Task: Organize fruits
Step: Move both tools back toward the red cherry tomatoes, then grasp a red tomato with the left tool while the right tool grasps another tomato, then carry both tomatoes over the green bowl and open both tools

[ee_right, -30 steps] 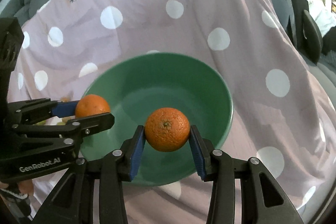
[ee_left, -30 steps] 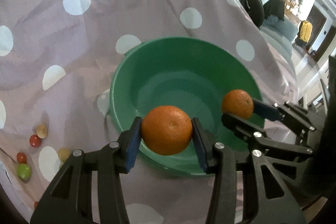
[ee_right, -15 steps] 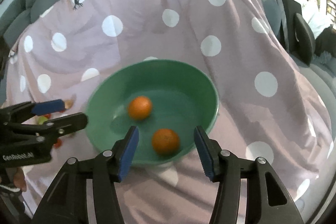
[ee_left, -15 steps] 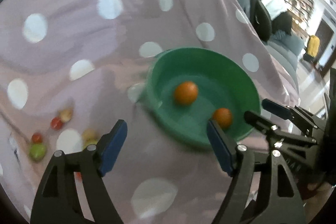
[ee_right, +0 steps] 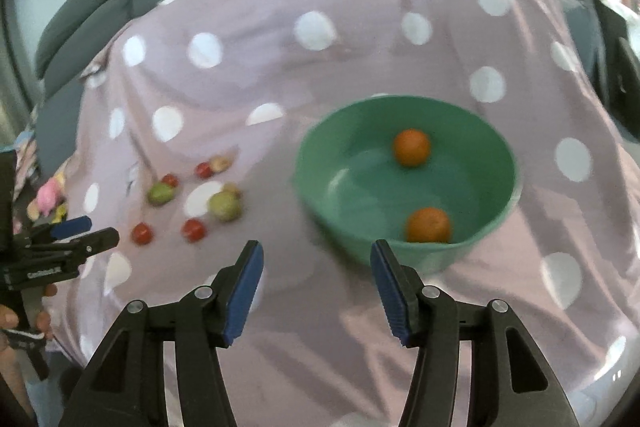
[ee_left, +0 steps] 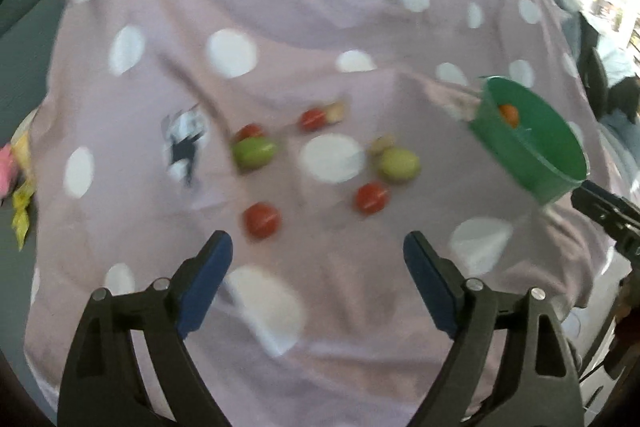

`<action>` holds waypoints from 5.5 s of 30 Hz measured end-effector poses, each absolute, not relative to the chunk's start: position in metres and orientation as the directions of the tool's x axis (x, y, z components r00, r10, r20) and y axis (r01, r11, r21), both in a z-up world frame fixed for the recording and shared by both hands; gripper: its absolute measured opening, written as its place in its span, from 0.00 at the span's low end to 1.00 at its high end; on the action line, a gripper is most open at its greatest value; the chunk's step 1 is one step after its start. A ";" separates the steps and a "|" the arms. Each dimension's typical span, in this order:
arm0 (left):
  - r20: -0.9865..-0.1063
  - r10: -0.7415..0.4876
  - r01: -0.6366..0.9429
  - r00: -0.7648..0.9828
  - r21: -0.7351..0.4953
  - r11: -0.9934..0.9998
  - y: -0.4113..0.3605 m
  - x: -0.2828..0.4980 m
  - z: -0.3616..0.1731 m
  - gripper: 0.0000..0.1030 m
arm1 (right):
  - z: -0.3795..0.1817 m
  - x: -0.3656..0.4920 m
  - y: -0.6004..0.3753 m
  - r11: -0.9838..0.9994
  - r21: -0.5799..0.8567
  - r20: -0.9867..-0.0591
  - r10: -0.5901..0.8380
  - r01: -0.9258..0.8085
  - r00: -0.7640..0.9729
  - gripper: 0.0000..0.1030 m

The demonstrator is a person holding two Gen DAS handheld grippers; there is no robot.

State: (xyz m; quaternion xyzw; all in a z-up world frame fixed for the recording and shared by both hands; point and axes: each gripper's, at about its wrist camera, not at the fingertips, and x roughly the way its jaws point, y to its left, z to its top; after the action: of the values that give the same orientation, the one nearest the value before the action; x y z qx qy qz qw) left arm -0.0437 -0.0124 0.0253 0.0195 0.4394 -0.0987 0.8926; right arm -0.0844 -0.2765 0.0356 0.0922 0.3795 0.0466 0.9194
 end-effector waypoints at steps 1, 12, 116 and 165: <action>-0.791 -0.155 0.178 0.591 -0.059 0.982 -0.003 -0.047 0.022 0.86 | 0.035 -0.084 -0.269 0.978 0.206 -0.691 0.175 -0.040 0.701 0.55; -0.787 -0.212 0.148 0.579 -0.154 0.977 0.031 -0.062 0.006 0.86 | 0.016 -0.072 -0.203 0.959 0.199 -0.735 0.282 -0.202 0.616 0.59; -0.722 -0.469 0.533 0.508 -0.164 0.830 -0.136 -0.018 0.052 0.28 | 0.037 -0.078 -0.292 0.958 0.288 -0.630 0.203 -0.017 0.750 0.31; -0.775 -0.389 0.428 0.498 -0.170 0.888 -0.105 -0.017 0.020 0.85 | 0.031 -0.090 -0.310 0.963 0.267 -0.665 0.165 0.026 0.728 0.53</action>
State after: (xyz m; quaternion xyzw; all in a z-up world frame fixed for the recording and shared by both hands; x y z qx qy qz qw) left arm -0.0175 -0.1047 0.0195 0.0221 0.4421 -0.2359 0.8651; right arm -0.0898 -0.3100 0.0311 0.1300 0.3668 0.0380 0.9204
